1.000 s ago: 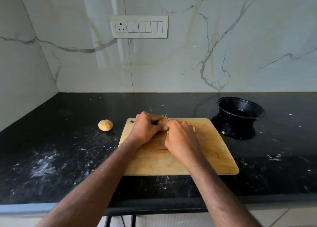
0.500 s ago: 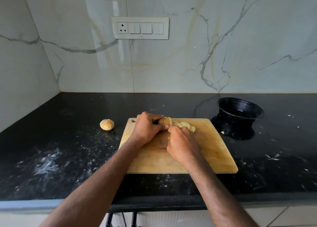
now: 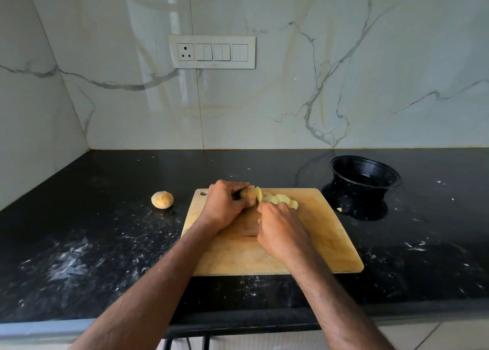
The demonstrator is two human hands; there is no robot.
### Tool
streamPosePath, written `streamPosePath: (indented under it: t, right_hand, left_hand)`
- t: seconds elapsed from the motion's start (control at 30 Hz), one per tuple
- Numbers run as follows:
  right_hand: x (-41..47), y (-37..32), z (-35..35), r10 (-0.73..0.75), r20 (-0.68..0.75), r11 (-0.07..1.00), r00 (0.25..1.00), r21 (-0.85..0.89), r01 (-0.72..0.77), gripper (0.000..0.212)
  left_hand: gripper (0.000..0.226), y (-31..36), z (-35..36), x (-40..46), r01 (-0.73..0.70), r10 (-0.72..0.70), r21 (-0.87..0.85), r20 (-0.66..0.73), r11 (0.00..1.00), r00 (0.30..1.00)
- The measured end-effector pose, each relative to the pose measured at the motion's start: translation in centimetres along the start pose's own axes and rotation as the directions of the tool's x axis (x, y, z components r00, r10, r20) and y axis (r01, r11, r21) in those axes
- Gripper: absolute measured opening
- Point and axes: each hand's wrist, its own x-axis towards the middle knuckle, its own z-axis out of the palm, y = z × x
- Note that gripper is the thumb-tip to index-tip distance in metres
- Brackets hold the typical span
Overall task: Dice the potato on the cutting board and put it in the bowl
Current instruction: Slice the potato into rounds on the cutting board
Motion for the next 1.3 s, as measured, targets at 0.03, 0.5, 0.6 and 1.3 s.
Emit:
streamPosePath:
  t: [0.03, 0.5, 0.6, 1.3]
  right_hand:
    - [0.0, 0.2, 0.0, 0.011, -0.002, 1.0, 1.0, 0.014, -0.011, 0.029]
    - [0.4, 1.3, 0.0, 0.117, -0.145, 0.978, 0.983, 0.186, -0.089, 0.024]
    - [0.2, 1.1, 0.2, 0.122, -0.143, 0.98, 0.982, 0.175, -0.096, 0.025]
    - [0.1, 0.6, 0.5, 0.113, -0.281, 0.98, 0.953, 0.187, -0.061, 0.03]
  left_hand:
    - [0.051, 0.0, -0.1, 0.0, 0.014, -0.014, -0.011, 0.005, 1.0, 1.0]
    - [0.05, 0.2, -0.1, -0.2, 0.026, -0.027, -0.045, -0.017, 0.999, 0.999]
    - [0.052, 0.2, -0.1, -0.2, 0.03, -0.03, -0.038, -0.005, 0.999, 1.0]
    - [0.05, 0.2, -0.4, -0.2, 0.004, -0.002, -0.058, 0.037, 0.998, 0.999]
